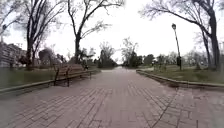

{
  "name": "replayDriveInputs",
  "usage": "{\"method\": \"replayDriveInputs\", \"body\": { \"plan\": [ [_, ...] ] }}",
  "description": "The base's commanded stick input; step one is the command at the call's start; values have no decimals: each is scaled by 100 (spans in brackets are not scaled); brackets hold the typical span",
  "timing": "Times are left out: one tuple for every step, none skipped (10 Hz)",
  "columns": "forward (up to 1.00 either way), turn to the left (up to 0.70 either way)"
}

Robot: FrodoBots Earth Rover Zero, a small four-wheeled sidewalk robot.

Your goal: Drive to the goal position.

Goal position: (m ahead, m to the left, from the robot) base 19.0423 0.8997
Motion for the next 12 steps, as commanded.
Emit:
{"method": "replayDriveInputs", "body": {
  "plan": [
    [70, 0],
    [70, 0],
    [70, 0],
    [70, 0],
    [70, 0],
    [70, 0],
    [70, 0],
    [70, 0],
    [70, 0],
    [70, 0],
    [70, 0],
    [70, 0]
  ]
}}
